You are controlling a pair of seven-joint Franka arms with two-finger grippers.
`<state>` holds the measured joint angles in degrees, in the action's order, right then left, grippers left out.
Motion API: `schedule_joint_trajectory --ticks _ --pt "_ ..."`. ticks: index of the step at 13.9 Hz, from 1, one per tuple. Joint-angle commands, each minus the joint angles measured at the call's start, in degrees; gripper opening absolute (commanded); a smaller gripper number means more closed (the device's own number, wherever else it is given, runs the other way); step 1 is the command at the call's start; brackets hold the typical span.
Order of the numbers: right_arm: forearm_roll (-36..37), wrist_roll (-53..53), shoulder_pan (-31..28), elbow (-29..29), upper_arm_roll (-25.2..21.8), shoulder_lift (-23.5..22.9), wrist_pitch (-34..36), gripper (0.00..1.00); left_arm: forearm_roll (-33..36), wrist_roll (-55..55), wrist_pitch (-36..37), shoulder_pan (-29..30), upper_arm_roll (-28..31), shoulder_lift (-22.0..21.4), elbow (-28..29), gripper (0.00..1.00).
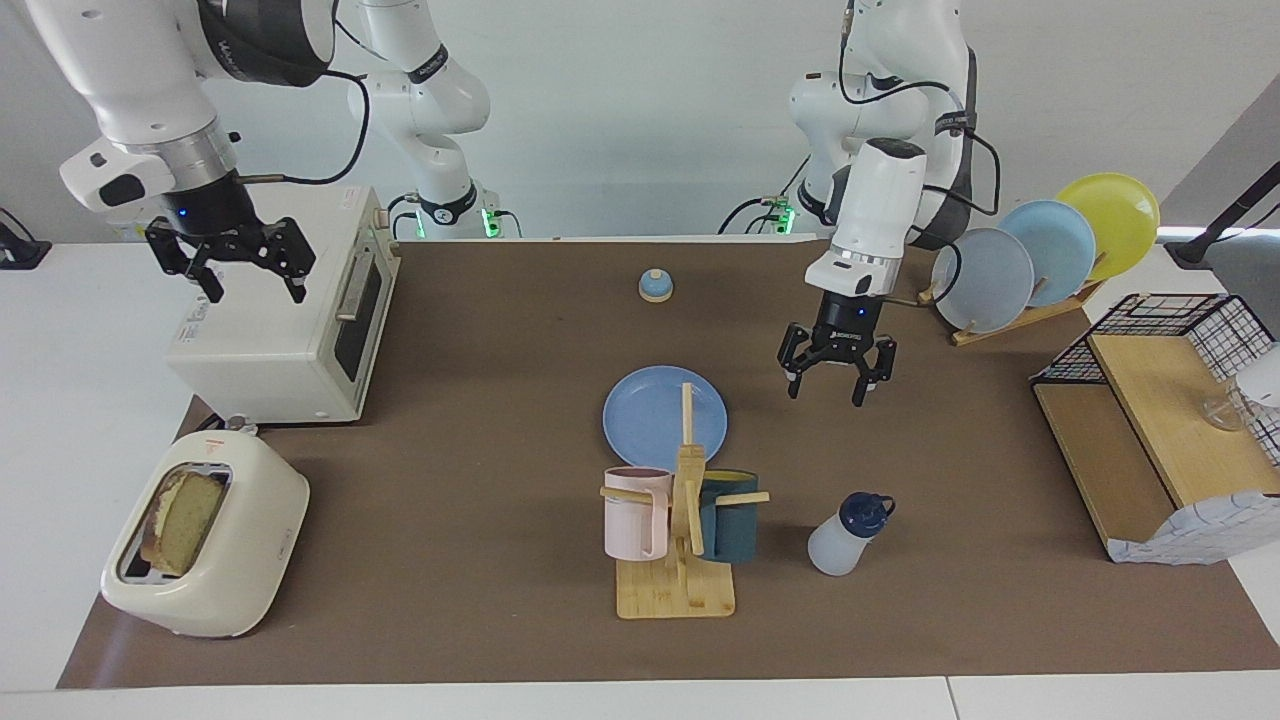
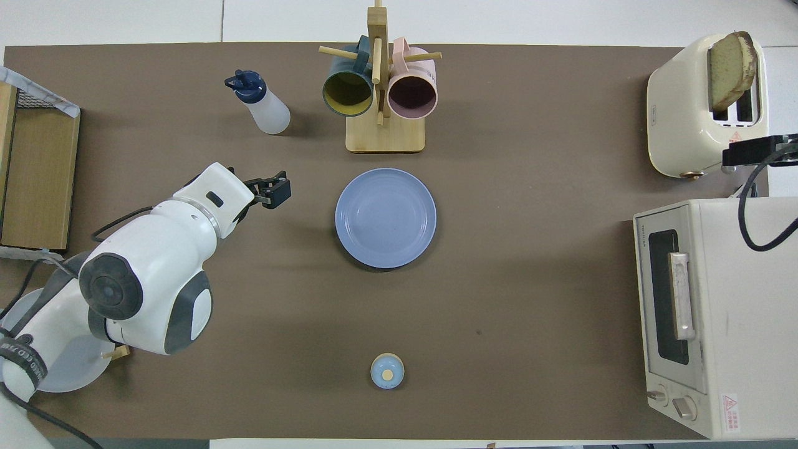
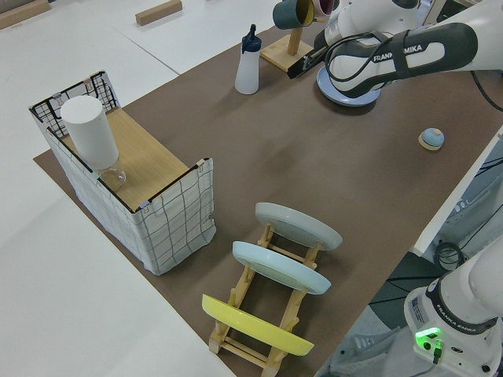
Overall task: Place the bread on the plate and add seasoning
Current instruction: 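Reach the left gripper to the bottle while the right gripper reaches the toaster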
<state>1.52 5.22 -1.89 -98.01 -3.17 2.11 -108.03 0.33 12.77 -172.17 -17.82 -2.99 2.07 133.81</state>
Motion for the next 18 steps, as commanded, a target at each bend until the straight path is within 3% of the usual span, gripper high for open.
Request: schedule_joint_trajectory --ticks 1,6,7,10,11,12,13,15,17,18 --pt "0.24 1.55 -1.09 -2.36 0.45 -1.05 -9.18 0.99 0.9 0.59 -10.17 -0.9 1.23 6.26 -0.39 1.0" --pt "0.32 6.99 -4.35 3.61 0.45 -13.52 -21.58 0.98 1.25 0.33 -11.78 -2.21 3.34 12.24 -4.52 1.0" --pt "0.41 8.3 -4.7 3.71 0.45 -15.11 -24.22 0.98 1.25 0.33 -12.4 -4.92 6.39 13.91 -5.57 1.0" --pt "0.42 9.98 -6.1 4.23 0.45 -18.97 -29.94 0.97 0.55 0.68 -13.71 -22.11 25.25 20.22 -9.95 1.0" --pt "0.5 9.98 -6.19 4.23 0.36 -19.51 -32.05 0.96 -1.72 1.03 -15.9 -25.13 28.8 21.99 -11.19 1.0" --pt "0.68 9.98 -5.93 4.32 0.45 -20.21 -33.63 0.93 -4.0 1.12 -17.57 -25.34 28.83 22.62 -11.46 1.0" --pt "1.55 10.07 -5.76 4.76 0.45 -21.0 -34.0 0.81 -5.42 1.21 -18.54 -25.95 28.83 24.02 -11.73 1.0" --pt "2.44 11.12 -6.45 7.99 0.62 -23.81 -34.0 0.78 -6.84 1.29 -20.49 -25.95 28.75 26.39 -14.18 1.0" --pt "2.26 11.48 -6.46 7.75 0.62 -23.82 -33.92 0.72 -8.32 1.47 -20.4 -25.95 28.75 27.8 -16.46 1.0" --pt "2.87 12.26 -6.54 7.92 0.62 -23.82 -33.48 0.55 -10.51 1.47 -20.84 -26.3 28.83 29.2 -17.08 1.0"
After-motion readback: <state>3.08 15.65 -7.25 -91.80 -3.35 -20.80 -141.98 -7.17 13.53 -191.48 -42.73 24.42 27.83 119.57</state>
